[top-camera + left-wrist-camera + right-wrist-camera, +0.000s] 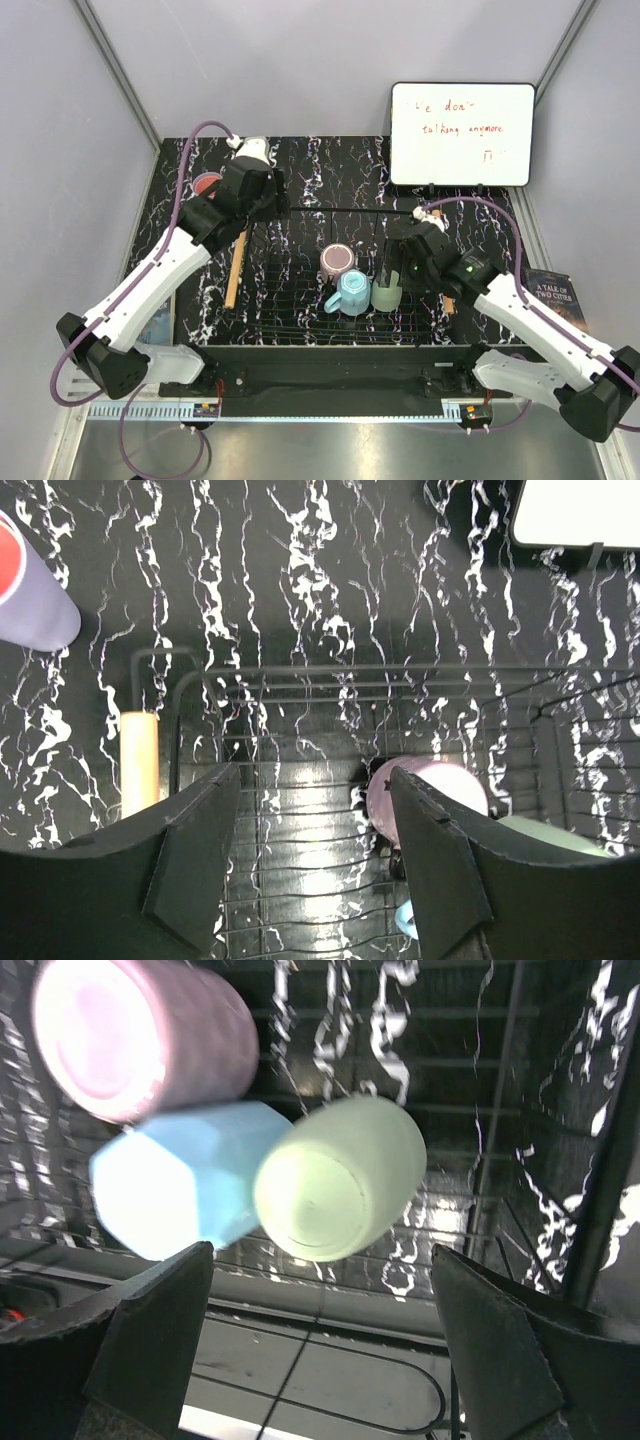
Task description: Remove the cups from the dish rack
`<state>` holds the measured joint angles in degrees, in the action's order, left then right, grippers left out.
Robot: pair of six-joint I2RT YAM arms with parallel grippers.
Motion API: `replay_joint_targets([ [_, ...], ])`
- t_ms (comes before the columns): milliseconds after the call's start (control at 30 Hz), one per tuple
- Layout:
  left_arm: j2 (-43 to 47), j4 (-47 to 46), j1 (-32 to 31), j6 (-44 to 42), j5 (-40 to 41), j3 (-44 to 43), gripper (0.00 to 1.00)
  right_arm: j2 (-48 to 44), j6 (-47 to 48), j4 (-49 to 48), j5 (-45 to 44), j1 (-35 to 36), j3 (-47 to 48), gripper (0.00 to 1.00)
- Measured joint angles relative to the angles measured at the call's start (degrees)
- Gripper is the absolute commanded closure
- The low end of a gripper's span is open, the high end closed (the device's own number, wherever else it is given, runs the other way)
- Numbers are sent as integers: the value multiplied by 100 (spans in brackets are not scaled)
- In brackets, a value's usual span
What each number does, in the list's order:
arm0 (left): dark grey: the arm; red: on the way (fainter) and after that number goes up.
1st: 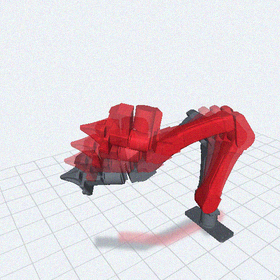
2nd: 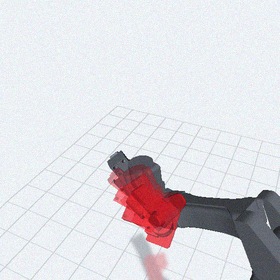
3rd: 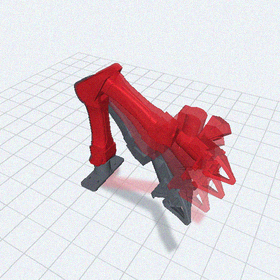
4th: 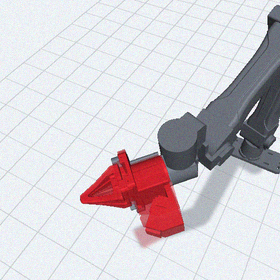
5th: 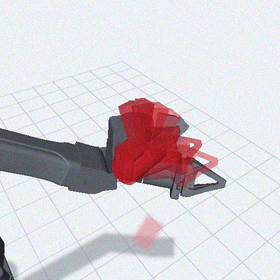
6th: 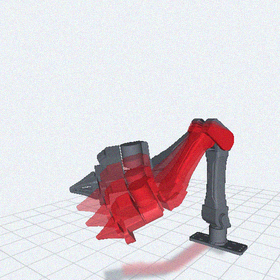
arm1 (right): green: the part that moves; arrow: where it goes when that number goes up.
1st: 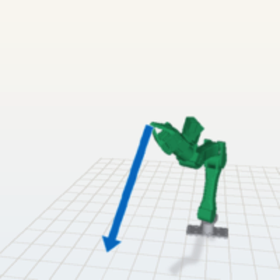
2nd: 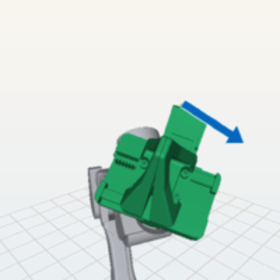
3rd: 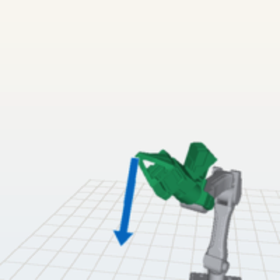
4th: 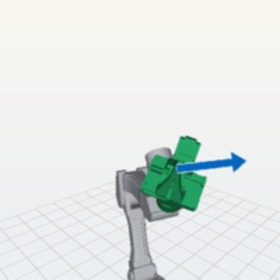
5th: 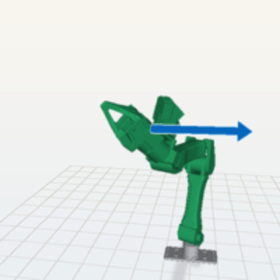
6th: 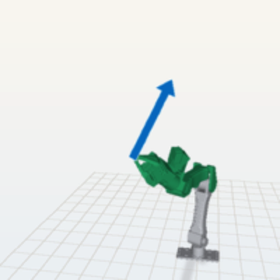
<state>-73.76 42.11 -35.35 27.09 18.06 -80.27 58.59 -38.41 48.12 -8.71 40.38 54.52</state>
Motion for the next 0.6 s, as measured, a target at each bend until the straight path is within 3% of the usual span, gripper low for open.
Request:
replay_joint_targets([
  [433,63,-175,-321,122,151,437,34,730,-70,-413,-264,144,-310,8],
  [567,68,-197,-328,125,173,494,34,1182,-15,-619,-264,146,-321,40],
  [600,70,-195,-328,125,173,501,34,1248,-17,-686,-269,146,-341,56],
])
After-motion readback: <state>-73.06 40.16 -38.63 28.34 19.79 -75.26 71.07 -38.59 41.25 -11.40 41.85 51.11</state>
